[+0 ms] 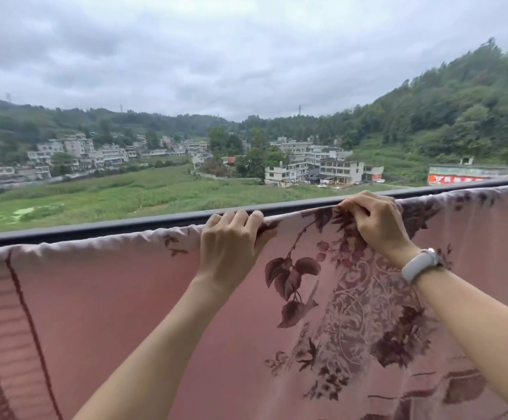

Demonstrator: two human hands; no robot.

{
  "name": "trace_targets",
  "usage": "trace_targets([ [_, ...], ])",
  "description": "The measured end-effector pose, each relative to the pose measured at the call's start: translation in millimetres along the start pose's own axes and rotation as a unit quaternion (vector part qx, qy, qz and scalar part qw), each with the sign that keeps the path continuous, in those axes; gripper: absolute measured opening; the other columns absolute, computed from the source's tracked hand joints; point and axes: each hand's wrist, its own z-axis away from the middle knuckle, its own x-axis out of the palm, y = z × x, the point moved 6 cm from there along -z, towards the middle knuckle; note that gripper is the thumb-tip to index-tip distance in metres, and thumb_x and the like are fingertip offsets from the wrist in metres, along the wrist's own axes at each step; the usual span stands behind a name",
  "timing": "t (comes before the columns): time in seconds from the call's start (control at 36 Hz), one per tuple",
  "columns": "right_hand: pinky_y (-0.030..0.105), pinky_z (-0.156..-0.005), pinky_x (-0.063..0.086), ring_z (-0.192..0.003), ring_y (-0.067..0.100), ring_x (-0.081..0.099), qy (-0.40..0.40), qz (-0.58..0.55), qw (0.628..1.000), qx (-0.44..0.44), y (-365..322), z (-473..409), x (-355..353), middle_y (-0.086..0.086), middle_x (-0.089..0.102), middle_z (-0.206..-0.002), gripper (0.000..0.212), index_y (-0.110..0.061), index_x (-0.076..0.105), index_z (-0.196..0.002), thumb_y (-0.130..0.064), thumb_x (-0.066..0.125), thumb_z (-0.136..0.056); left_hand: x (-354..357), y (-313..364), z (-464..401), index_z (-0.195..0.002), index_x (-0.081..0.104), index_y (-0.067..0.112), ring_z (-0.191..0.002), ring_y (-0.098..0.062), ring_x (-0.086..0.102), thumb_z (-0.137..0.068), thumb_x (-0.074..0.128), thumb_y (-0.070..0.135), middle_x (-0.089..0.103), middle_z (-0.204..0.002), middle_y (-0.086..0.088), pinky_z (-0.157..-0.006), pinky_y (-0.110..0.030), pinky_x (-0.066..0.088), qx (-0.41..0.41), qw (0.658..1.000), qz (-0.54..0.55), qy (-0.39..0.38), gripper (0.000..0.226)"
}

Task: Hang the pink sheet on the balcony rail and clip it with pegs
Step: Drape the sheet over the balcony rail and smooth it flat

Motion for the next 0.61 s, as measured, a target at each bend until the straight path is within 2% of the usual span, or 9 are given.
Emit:
trace_targets([
  [0.06,0.051,-0.079,0.049,-0.081,0.029,0.063,0.008,0.008,1.000,0.013,17.2,3.6,-11.0,0.007,0.071,-0.085,0.012,-0.011,0.071,-0.088,-0.014,0.059,-0.087,-1.3,-3.2,3.3,-0.089,0.063,0.017,-0.068,-0.021,0.063,-0.088,0.046,0.049,0.066,-0.073,0.001,-0.063,-0.031,0.045,0.007,1.000,-0.023,0.012,0.036],
  [0.14,0.055,-0.091,0.042,-0.097,0.029,0.061,-0.017,0.047,0.998,0.031,32.9,8.9,-17.1,0.006,0.070,-0.100,0.029,-0.017,0.067,-0.105,-0.030,0.046,-0.091,-1.9,-2.1,3.9,-0.088,0.064,0.016,-0.069,-0.023,0.064,-0.088,0.045,0.048,0.067,-0.073,0.000,-0.063,-0.032,0.045,0.002,1.000,-0.021,-0.009,0.037],
  [0.22,0.054,-0.100,0.034,-0.109,0.030,0.055,-0.024,0.079,0.995,0.051,49.0,14.8,-23.4,0.008,0.065,-0.113,0.041,-0.017,0.060,-0.114,-0.037,0.035,-0.089,-5.0,0.6,3.0,-0.092,0.065,0.016,-0.075,-0.025,0.065,-0.084,0.048,0.045,0.069,-0.081,-0.002,-0.071,-0.036,0.046,-0.027,1.000,0.003,-0.011,0.034],
  [0.31,0.053,-0.105,0.028,-0.117,0.029,0.049,-0.046,0.110,0.993,0.022,58.3,22.8,-21.3,0.008,0.059,-0.121,0.040,-0.015,0.054,-0.121,-0.027,0.036,-0.087,-4.0,16.7,-7.5,-0.110,0.062,0.016,-0.090,-0.027,0.064,-0.081,0.053,0.045,0.068,-0.102,-0.006,-0.085,-0.042,0.044,-0.038,0.998,0.041,-0.015,0.042],
  [0.36,0.055,-0.107,0.025,-0.120,0.026,0.044,-0.054,0.126,0.991,-0.006,57.6,26.3,-18.1,0.008,0.055,-0.125,0.044,-0.015,0.050,-0.126,-0.015,0.041,-0.083,3.0,36.8,-19.6,-0.118,0.058,0.015,-0.093,-0.027,0.063,-0.082,0.056,0.048,0.067,-0.108,-0.007,-0.086,-0.043,0.045,-0.014,0.998,0.052,-0.024,0.048],
  [0.42,0.053,-0.110,0.021,-0.123,0.024,0.039,-0.066,0.147,0.987,-0.021,57.6,28.4,-16.2,0.007,0.052,-0.128,0.048,-0.017,0.046,-0.129,-0.009,0.047,-0.081,13.9,52.7,-29.3,-0.115,0.058,0.015,-0.087,-0.026,0.065,-0.084,0.057,0.047,0.069,-0.101,-0.006,-0.078,-0.039,0.048,0.010,0.997,0.052,-0.051,0.045],
  [0.5,0.050,-0.111,0.017,-0.126,0.024,0.038,-0.082,0.171,0.982,-0.010,65.6,27.7,-18.9,0.006,0.050,-0.131,0.049,-0.019,0.042,-0.129,-0.010,0.051,-0.082,23.9,50.3,-30.0,-0.095,0.063,0.014,-0.072,-0.025,0.065,-0.088,0.044,0.049,0.070,-0.082,-0.003,-0.065,-0.034,0.048,0.037,0.997,0.017,-0.070,0.040],
  [0.56,0.051,-0.111,0.018,-0.126,0.025,0.039,-0.080,0.176,0.981,-0.002,68.9,27.1,-22.4,0.005,0.050,-0.131,0.047,-0.019,0.043,-0.129,-0.020,0.046,-0.082,22.4,37.0,-22.4,-0.091,0.064,0.013,-0.067,-0.024,0.065,-0.089,0.040,0.049,0.068,-0.075,-0.002,-0.061,-0.033,0.048,0.042,0.998,-0.005,-0.042,0.043],
  [0.61,0.050,-0.111,0.017,-0.127,0.024,0.038,-0.078,0.181,0.980,-0.001,68.8,28.6,-23.1,0.004,0.049,-0.133,0.048,-0.020,0.043,-0.129,-0.023,0.044,-0.081,19.0,28.8,-15.1,-0.092,0.064,0.011,-0.065,-0.025,0.065,-0.090,0.046,0.043,0.066,-0.072,-0.003,-0.061,-0.033,0.048,0.046,0.999,-0.019,-0.013,0.036],
])
